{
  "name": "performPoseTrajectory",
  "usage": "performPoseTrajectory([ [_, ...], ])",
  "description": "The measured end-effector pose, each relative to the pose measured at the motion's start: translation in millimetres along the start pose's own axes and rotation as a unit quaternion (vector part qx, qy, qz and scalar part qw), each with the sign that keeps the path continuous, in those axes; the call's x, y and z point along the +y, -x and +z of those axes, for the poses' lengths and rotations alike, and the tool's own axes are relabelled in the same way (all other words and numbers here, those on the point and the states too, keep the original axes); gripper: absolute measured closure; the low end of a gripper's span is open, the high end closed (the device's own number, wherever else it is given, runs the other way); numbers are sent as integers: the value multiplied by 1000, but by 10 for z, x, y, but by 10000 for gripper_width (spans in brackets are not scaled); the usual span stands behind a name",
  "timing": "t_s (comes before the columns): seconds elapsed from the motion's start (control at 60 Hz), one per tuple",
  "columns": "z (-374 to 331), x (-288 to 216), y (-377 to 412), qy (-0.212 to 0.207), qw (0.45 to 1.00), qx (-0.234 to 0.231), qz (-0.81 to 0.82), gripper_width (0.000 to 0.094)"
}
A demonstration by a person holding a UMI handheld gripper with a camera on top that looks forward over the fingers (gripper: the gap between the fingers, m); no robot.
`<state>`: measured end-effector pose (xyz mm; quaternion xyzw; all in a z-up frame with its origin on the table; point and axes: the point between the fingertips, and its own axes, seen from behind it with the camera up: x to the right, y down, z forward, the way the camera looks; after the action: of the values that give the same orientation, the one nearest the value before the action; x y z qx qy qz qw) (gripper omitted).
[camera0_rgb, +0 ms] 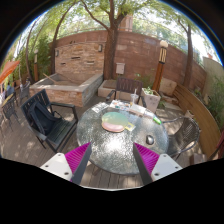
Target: Arrange mouse
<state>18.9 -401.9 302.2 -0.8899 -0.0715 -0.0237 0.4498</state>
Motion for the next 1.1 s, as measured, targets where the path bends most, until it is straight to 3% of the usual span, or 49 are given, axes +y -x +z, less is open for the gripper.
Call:
performPoseTrajectory([
  [0.183, 100, 190, -73, 21, 1000, -5, 8, 89],
  [0.317, 349, 594, -295, 54, 998, 1, 24, 92],
  [0.583, 1250, 1608, -1435, 125, 988, 63, 63, 86],
  [0.767, 2245, 1598, -2244, 103, 988, 89, 71, 86],
  [0.9, 3058, 1405, -2623, 78, 990, 85, 83, 95],
  [1.1, 3860, 1283, -2828, 80, 989, 67, 103, 136],
])
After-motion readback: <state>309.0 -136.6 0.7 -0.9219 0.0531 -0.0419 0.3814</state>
